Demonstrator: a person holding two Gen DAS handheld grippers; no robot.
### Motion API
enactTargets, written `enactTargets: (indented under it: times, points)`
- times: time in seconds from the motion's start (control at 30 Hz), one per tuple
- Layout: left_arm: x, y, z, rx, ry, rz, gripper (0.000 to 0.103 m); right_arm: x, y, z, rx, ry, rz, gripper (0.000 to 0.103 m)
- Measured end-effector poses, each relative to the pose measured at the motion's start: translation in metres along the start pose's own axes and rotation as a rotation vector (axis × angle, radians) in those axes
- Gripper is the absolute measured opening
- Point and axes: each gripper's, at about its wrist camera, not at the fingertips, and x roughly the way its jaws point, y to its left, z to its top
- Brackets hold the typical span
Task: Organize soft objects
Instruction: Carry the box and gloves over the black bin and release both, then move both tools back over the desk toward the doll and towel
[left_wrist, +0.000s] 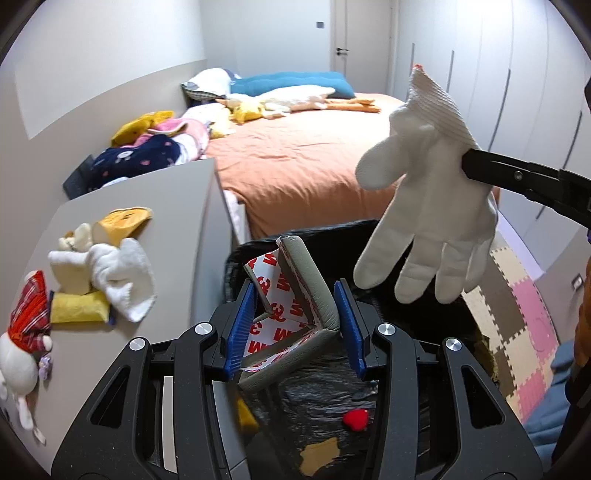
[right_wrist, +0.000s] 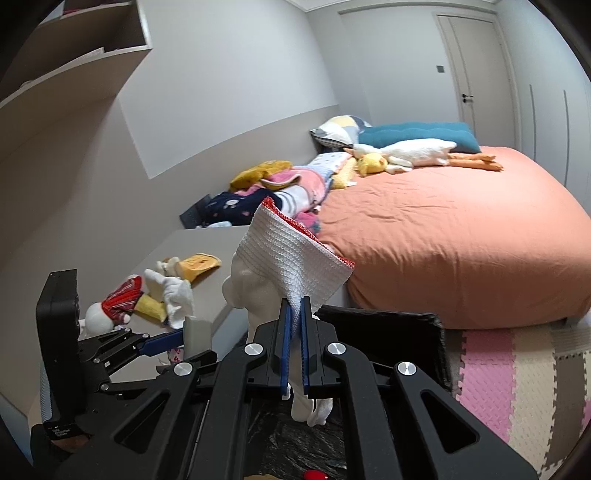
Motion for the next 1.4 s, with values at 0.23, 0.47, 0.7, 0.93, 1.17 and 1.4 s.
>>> enactTargets:
  times: [0.23,0.47,0.7,0.93,1.17,1.4]
  points:
    - [0.016,-0.018,0.000,0.038,0.036,-0.047,0.045,-0.001,-0.023,-0.007,0.037,0.011,-0.050,0.005]
    - [0.025,-0.031,-0.005,0.076,0.064,-0.045,0.097,-0.012,-0.042,-0.010,0.113,-0.046,-0.191,0.069]
    - [0.024,-0.023,-0.007,0.053,0.069,-0.035,0.097,-0.007,-0.048,-0.009,0.130,-0.040,-0.183,0.071]
    - [0.026,-0.013,-0.012,0.038,0.079,-0.020,0.097,0.004,-0.041,-0.012,0.119,-0.009,-0.164,0.072]
    - [0.028,-0.004,-0.015,0.014,0.085,-0.016,0.097,0.013,-0.034,-0.013,0.104,0.011,-0.153,0.071]
    - [0.026,0.014,-0.019,-0.012,0.087,0.005,0.097,0.029,-0.021,-0.012,0.087,0.033,-0.130,0.071]
